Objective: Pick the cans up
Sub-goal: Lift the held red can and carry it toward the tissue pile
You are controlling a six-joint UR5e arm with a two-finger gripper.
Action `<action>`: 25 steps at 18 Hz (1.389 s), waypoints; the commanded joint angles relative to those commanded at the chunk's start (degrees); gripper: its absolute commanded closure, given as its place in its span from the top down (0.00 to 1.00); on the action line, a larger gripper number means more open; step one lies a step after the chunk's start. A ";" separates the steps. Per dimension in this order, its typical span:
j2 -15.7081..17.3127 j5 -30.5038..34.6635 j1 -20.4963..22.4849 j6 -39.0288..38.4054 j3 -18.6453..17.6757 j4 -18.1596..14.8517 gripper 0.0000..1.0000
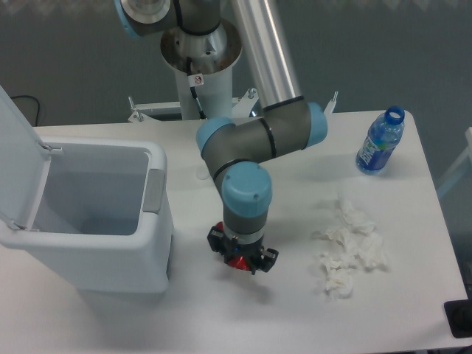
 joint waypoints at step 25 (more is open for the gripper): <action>9.67 -4.92 9.06 18.64 3.35 -2.64 0.63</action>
